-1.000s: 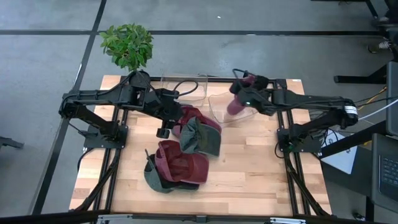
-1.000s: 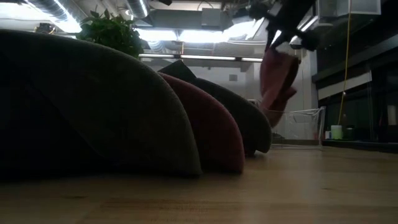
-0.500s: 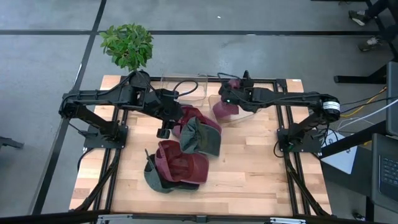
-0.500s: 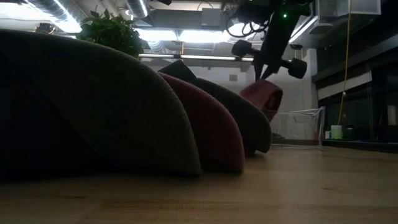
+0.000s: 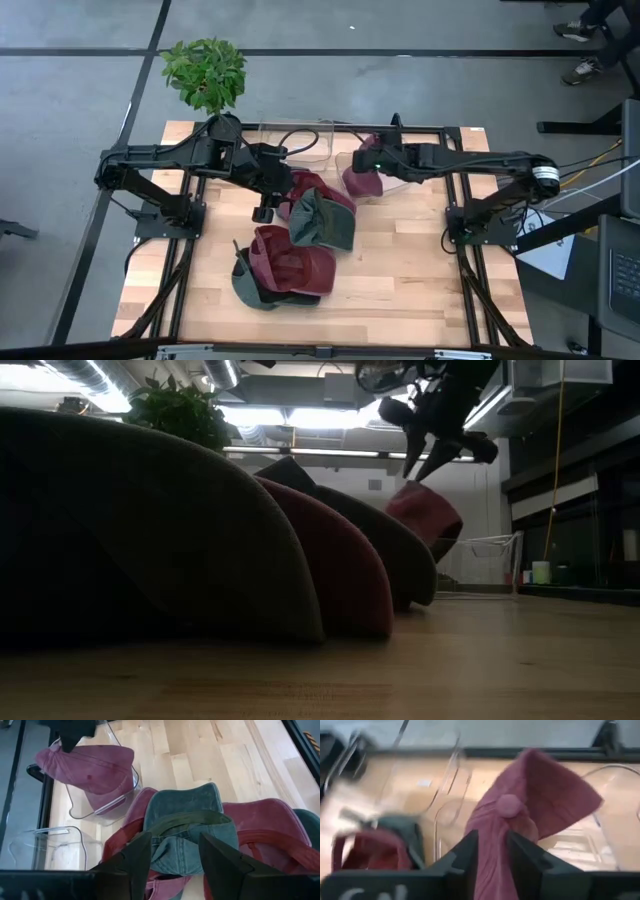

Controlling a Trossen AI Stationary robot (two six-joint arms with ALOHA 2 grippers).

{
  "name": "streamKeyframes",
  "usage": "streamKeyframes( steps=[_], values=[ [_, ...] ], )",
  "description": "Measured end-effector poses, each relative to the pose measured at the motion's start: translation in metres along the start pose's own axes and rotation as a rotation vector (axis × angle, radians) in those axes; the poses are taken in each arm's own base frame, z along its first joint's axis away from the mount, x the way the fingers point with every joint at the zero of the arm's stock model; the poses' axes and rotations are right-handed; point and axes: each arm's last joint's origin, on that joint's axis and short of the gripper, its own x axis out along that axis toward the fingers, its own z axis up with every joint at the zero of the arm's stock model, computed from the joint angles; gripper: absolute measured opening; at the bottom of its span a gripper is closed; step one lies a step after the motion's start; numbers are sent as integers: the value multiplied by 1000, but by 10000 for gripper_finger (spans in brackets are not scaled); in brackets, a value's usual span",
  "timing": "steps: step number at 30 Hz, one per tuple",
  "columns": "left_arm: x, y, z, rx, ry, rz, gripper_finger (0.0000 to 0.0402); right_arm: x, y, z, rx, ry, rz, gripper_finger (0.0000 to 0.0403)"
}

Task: Pick & Place hat
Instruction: Put the bottom right red cap into the right transparent bin

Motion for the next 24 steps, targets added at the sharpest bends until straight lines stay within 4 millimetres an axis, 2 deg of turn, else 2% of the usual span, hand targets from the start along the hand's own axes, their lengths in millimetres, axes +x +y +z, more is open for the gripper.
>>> streamKeyframes(
  steps=[4, 10, 15, 19, 24],
  values=[
    [0, 0, 0, -38, 0, 0, 162, -12, -3, 4, -205, 55, 86, 142],
    [0, 0, 0, -47, 0, 0, 157, -41, -15, 18, -619, -18, 163, 168],
    [0, 0, 0, -96, 0, 0, 158, -63, -26, 27, -1149, -67, 152, 176],
    [0, 0, 0, -127, 1, 0, 158, -61, -27, 29, -1421, -81, 138, 188],
    [0, 0, 0, -200, 1, 7, 152, -44, -26, 31, -1635, -49, 47, 207]
  ],
)
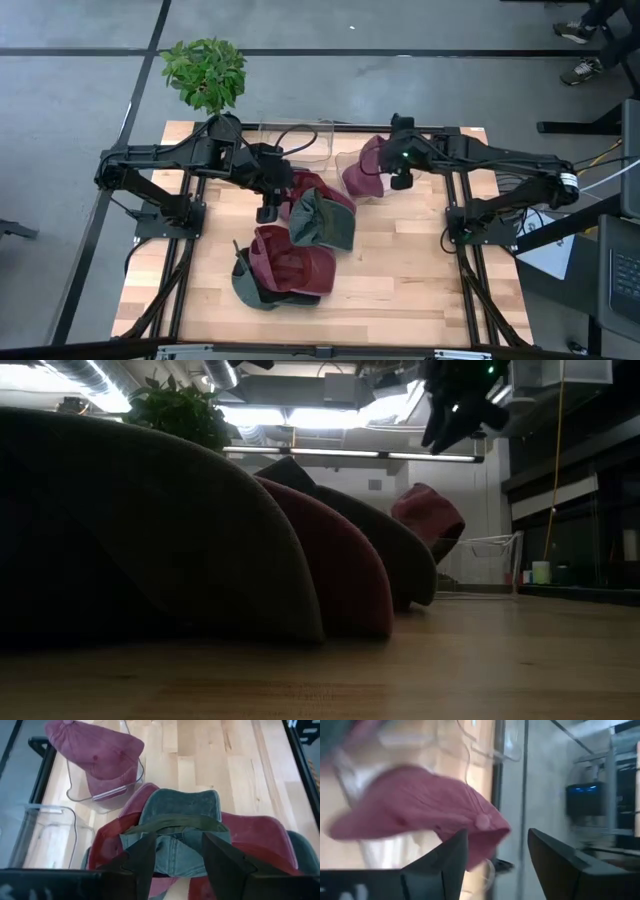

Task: Pick & Place hat
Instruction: Put the bottom right red cap into the right transparent bin

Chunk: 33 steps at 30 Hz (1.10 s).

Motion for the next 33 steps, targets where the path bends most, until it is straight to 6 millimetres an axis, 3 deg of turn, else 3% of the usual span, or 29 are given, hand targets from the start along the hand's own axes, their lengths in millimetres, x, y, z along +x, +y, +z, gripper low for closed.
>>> streamKeyframes(
  steps=[7, 18, 25, 33],
  values=[
    [0, 1, 0, -80, -2, 36, 140, 28, -8, -5, -178, 87, 38, 222],
    [0, 1, 0, -157, -4, 38, 129, 68, -5, -6, -335, 109, 184, 210],
    [0, 1, 1, -158, -12, 37, 127, 77, -5, 1, -381, 53, 187, 207],
    [0, 1, 1, -184, -12, 37, 127, 74, -6, 8, -380, 2, 139, 169]
  ],
)
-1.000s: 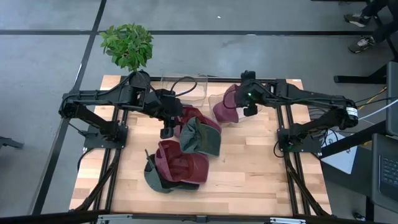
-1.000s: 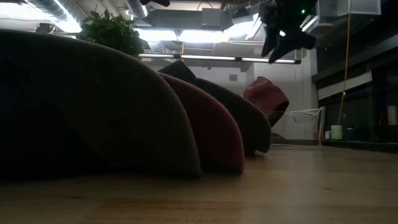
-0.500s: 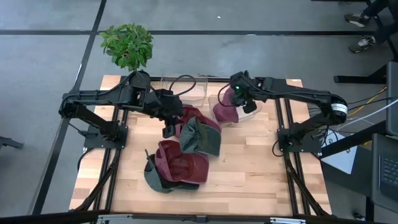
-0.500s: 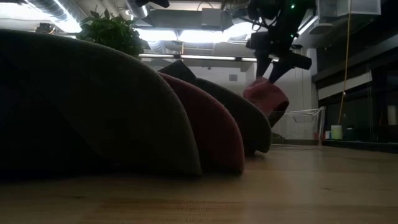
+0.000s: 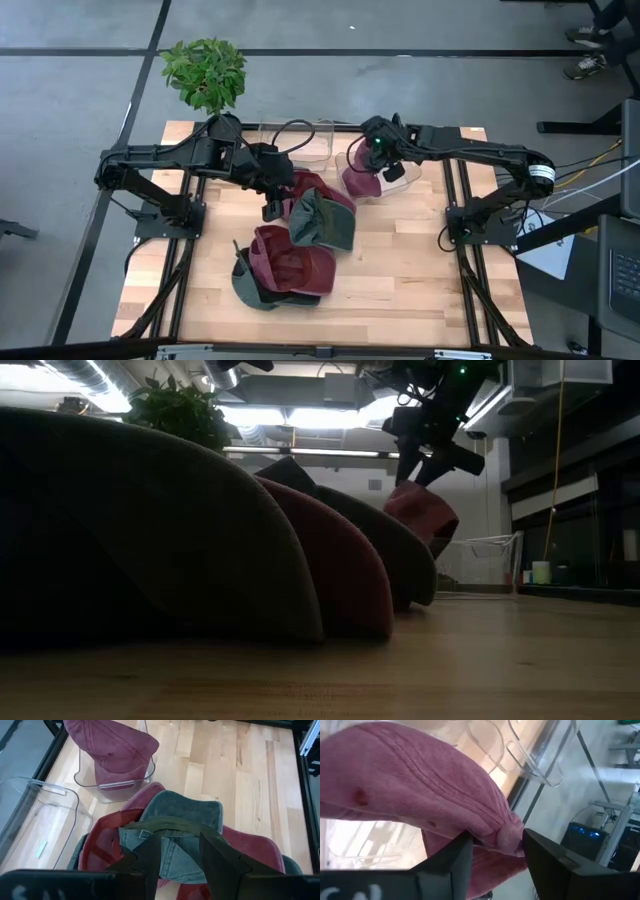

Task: Pick & Place hat
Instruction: Put the bottom right red cap into the right transparent bin

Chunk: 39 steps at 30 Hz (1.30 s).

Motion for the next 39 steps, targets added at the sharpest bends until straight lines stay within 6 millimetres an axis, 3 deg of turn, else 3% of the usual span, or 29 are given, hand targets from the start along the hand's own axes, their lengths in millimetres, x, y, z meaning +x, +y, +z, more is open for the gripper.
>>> streamKeyframes(
  steps=[11, 19, 26, 31, 39],
  values=[
    [0, 0, 0, 0, 0, 0, 127, -3, 5, 10, -66, -54, 17, 149],
    [0, 0, 0, 0, 0, 0, 127, -5, 11, 10, 48, -6, 50, 32],
    [0, 0, 0, 0, 0, 0, 127, -8, 15, 6, 230, 44, 67, 38],
    [0, 0, 0, 0, 0, 0, 127, -26, 11, -4, 378, 117, -46, 32],
    [0, 0, 0, 0, 0, 0, 127, -82, -3, -19, 771, 133, -56, 32]
  ],
)
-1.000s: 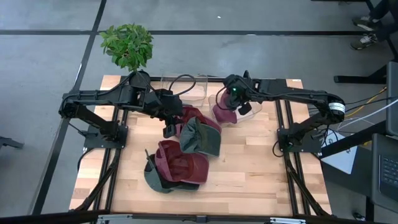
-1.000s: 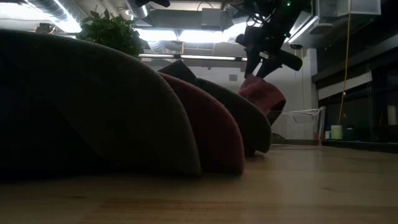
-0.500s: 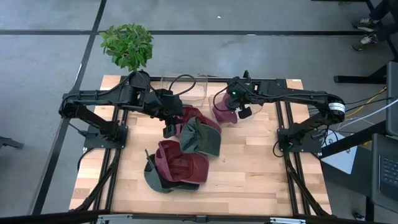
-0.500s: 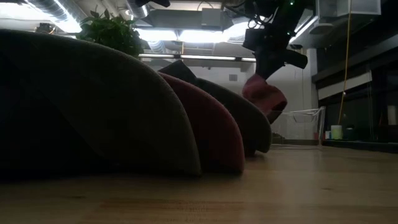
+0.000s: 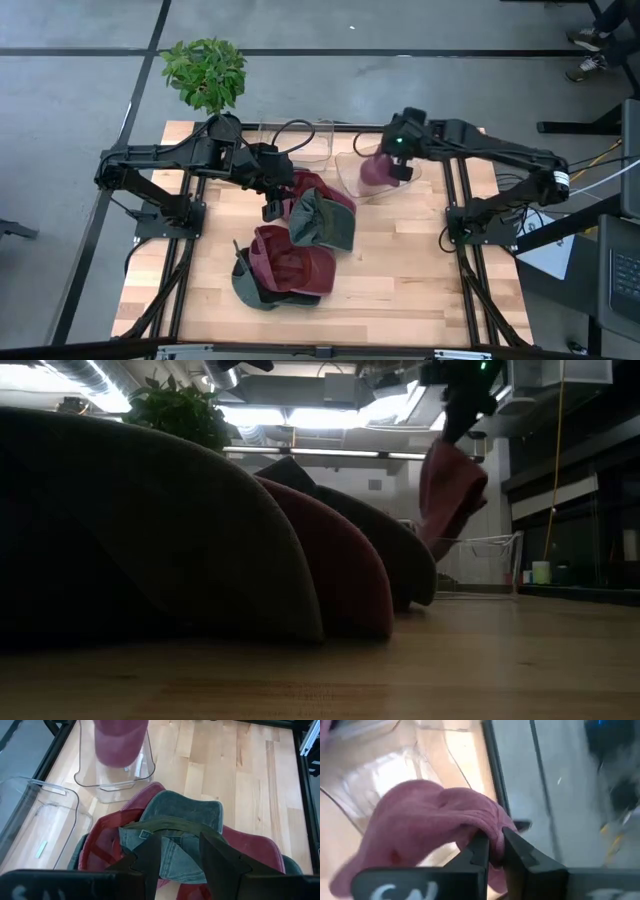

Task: Pick & Place hat
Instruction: Put the bottom right red cap into the right transparent bin

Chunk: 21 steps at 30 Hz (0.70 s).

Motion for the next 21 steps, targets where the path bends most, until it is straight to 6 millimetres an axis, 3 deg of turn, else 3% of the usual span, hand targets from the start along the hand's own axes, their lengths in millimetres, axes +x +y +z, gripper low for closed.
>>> streamKeyframes(
  steps=[5, 9, 15, 21],
  values=[
    [0, 0, 0, 0, 0, 0, 127, -25, -12, 2, 268, -7, 53, 32],
    [0, 0, 0, 0, 0, 0, 127, -31, -16, -1, 424, 28, 55, 32],
    [0, 0, 1, 0, -7, -1, 127, -17, -18, -9, 539, 126, 30, 32],
    [0, 0, 1, -19, -7, -1, 127, 8, -14, 1, 586, 90, 18, 34]
  ],
)
